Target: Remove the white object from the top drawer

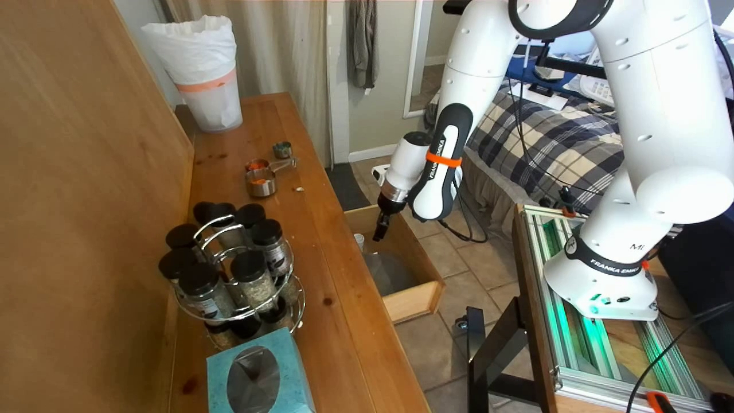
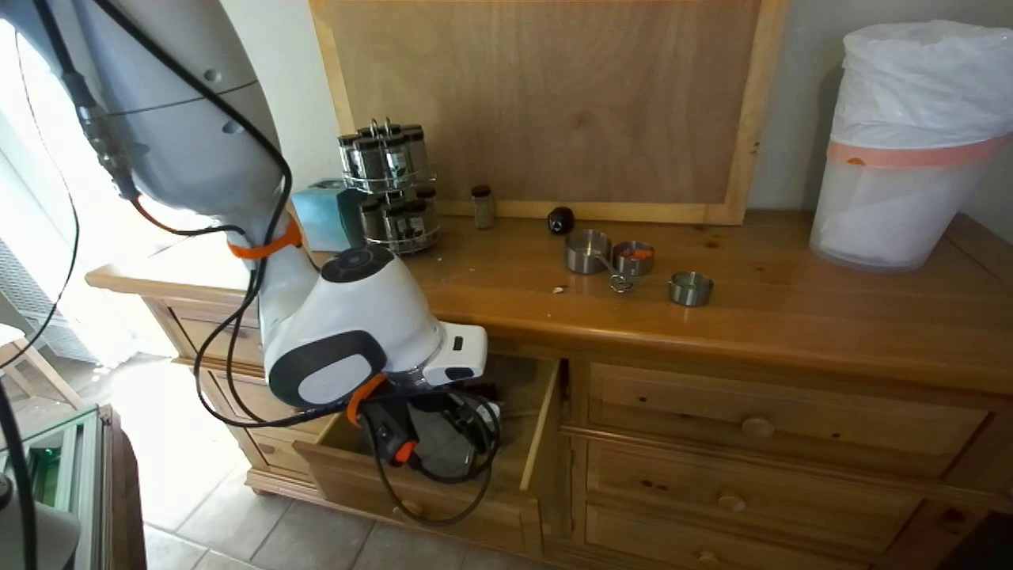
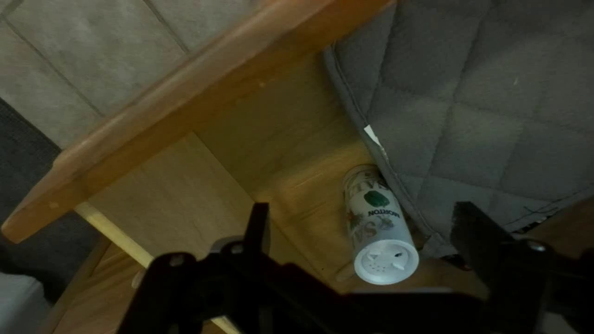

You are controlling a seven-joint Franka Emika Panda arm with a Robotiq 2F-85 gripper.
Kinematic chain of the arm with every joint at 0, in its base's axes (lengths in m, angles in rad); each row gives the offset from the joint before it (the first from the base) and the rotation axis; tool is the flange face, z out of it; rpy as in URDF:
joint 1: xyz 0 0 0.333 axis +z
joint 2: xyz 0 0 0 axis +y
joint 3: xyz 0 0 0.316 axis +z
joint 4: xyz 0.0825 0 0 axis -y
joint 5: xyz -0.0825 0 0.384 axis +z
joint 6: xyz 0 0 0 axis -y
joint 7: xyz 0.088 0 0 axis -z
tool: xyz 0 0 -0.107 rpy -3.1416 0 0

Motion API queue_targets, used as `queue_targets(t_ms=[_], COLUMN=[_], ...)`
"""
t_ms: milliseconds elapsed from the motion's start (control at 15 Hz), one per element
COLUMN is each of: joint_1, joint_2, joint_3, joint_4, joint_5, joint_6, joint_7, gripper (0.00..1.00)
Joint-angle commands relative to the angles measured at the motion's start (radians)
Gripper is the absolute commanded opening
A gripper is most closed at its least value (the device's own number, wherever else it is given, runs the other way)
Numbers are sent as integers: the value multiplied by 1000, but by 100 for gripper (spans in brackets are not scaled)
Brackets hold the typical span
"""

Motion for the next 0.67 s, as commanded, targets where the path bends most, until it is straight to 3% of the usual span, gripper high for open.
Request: queue_targets(t_ms=[0,400,600], joint_1=[6,-21,-9], joint_2=[-1,66,110], joint_3=[-7,53,44], joint_4=[0,47,79], joint_5=[-16,-14,-20], joint_6=[-1,15,52], joint_7=[18,46,39], gripper=[100,100,100])
